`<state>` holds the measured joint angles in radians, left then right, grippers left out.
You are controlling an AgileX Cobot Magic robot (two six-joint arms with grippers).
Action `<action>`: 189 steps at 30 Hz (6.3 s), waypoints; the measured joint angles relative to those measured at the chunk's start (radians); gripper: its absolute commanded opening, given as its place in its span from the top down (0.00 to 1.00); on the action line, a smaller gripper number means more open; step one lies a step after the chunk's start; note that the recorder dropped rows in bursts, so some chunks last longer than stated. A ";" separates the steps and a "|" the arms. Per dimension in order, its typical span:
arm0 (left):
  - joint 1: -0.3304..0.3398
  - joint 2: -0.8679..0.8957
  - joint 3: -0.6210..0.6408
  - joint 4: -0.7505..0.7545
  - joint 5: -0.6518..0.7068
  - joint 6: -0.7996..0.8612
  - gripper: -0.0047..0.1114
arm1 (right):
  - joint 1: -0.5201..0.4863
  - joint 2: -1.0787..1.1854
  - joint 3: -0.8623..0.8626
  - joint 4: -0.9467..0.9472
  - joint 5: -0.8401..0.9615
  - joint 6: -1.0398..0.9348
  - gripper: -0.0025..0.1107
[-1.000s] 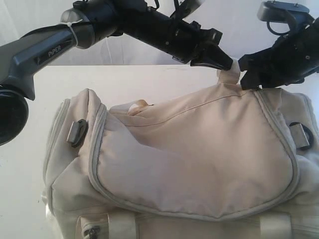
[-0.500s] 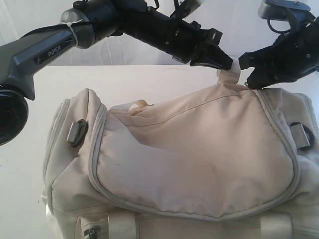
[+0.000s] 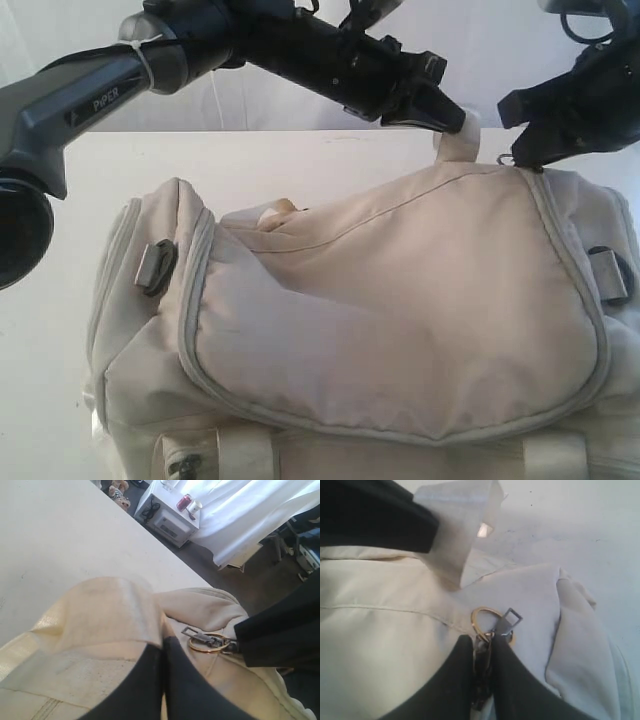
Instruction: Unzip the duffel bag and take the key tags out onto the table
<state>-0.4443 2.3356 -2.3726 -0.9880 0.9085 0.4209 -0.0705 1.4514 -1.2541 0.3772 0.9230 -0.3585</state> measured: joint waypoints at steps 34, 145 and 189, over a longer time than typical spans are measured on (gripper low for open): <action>0.000 -0.002 -0.006 0.104 -0.023 -0.085 0.96 | 0.000 -0.419 0.311 -0.023 0.065 0.071 0.98; -0.719 -0.579 1.194 -0.317 -0.881 0.583 0.48 | 0.000 -0.601 0.332 -0.241 0.129 0.250 0.46; -0.719 -0.561 1.191 -0.333 -0.945 0.526 0.96 | 0.000 -0.601 0.328 -0.237 0.129 0.250 0.46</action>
<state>-1.1636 1.7748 -1.1819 -1.3211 -0.0361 0.9473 -0.0705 0.8506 -0.9263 0.1405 1.0518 -0.1083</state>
